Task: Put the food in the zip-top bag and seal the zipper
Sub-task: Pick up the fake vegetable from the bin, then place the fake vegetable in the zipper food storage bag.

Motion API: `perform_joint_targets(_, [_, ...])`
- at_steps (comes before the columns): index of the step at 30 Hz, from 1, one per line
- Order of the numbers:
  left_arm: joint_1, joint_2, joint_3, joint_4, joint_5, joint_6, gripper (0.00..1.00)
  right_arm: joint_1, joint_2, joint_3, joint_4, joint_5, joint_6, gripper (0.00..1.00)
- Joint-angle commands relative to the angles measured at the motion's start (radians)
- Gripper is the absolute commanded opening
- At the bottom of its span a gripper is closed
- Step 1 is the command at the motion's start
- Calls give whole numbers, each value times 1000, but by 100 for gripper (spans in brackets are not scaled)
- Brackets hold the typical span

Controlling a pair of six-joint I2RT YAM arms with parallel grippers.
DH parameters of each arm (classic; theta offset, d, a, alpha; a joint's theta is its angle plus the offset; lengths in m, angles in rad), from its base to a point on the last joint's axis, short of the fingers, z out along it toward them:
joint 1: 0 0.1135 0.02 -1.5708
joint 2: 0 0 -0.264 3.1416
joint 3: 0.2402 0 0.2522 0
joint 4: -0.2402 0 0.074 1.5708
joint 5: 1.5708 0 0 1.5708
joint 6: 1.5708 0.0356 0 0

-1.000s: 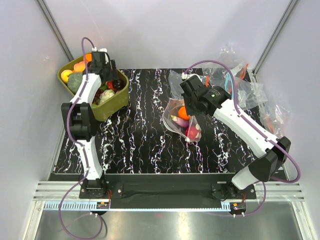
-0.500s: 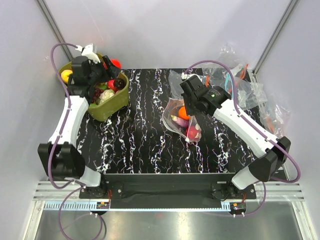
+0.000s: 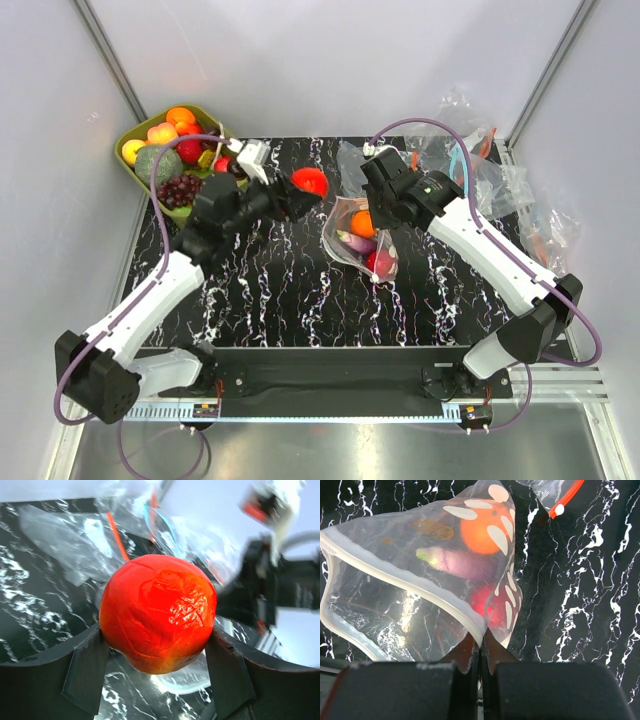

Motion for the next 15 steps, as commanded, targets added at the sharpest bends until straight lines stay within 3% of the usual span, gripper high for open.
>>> perform_joint_targets(1, [-65,-69,-87,116,-80,-15,42,-6,-16,36,33,-25,6,0])
perform_joint_targets(6, [-171,-95,-145,130,-125,-10,41,-6,-15,27,39,-35,14,0])
perform_joint_targets(15, [-285,40,-46,64,-139,28,44,-6,-18,23,42,-46,17,0])
